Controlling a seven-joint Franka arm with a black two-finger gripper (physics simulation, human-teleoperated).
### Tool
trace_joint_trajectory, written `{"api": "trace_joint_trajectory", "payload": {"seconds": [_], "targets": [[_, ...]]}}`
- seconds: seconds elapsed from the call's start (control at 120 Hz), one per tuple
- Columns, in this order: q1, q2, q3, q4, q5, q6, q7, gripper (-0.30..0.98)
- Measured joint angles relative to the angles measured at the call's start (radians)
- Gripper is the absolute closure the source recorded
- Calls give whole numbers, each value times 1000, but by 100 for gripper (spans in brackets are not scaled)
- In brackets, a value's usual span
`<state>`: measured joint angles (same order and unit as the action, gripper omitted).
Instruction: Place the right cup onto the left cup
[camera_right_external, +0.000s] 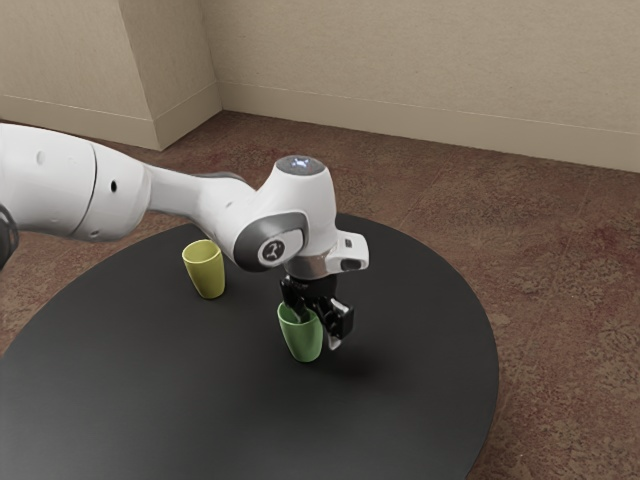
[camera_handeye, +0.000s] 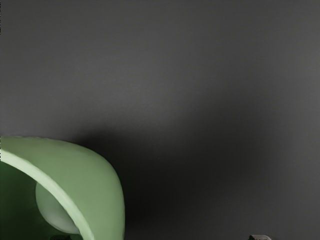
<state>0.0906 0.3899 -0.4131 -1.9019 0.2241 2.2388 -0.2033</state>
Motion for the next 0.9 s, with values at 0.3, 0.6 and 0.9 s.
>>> {"api": "trace_joint_trajectory", "payload": {"seconds": [0.3,0.6,0.9], "targets": [[0,1,3,-13,2,17,-9,65],[0,-4,16,-15,9,21,-20,77],[1,-135,28,-39,10,-24,-30,78]]}}
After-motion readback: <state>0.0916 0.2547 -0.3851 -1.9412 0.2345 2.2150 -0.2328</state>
